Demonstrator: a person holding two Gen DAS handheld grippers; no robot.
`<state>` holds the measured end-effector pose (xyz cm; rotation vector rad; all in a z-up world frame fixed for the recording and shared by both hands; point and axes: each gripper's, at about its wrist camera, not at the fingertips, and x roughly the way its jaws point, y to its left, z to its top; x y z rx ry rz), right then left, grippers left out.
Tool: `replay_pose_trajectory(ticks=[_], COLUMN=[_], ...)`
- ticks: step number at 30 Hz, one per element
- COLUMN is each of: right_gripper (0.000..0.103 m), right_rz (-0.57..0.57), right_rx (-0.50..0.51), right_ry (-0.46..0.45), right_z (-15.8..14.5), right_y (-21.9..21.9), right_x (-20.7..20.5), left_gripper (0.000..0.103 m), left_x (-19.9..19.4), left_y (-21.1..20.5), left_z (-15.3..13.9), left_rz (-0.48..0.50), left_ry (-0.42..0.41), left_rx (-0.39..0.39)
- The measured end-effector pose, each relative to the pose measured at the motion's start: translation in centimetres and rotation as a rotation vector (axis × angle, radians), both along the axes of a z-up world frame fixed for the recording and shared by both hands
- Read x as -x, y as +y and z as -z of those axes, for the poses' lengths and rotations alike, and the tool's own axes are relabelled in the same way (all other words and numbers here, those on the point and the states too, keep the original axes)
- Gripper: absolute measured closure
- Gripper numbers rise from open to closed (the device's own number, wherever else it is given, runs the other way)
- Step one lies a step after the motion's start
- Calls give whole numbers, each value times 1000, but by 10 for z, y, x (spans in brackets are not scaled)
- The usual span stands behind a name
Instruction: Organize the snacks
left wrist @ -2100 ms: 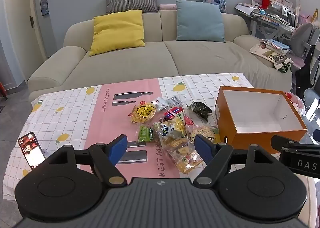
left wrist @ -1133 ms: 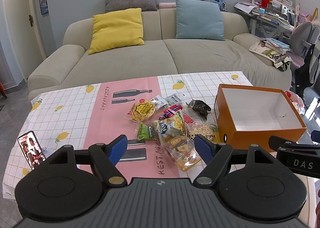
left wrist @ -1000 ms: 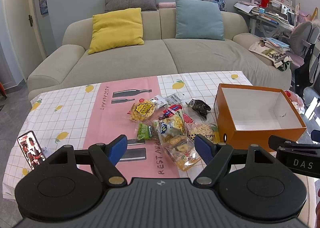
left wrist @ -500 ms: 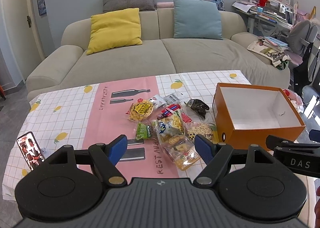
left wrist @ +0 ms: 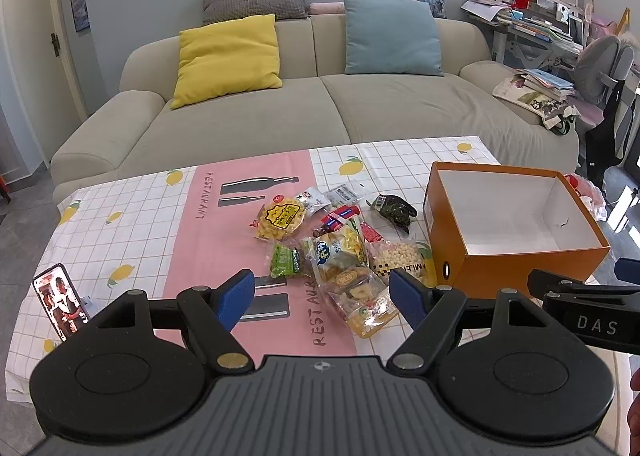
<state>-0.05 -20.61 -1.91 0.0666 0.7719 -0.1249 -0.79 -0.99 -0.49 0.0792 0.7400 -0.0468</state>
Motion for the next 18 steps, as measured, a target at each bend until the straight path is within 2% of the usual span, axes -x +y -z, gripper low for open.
replay_pose_trajectory(ticks=[18], right_gripper=[3], right_rz=[1], right_rx=[-2], right_ry=[3], right_z=[0], right_y=[1], right_x=[-1], left_gripper=[13], left_x=[0], left_y=[-1], left_z=[0], left_rz=[-1], left_ry=[0], left_rx=[0])
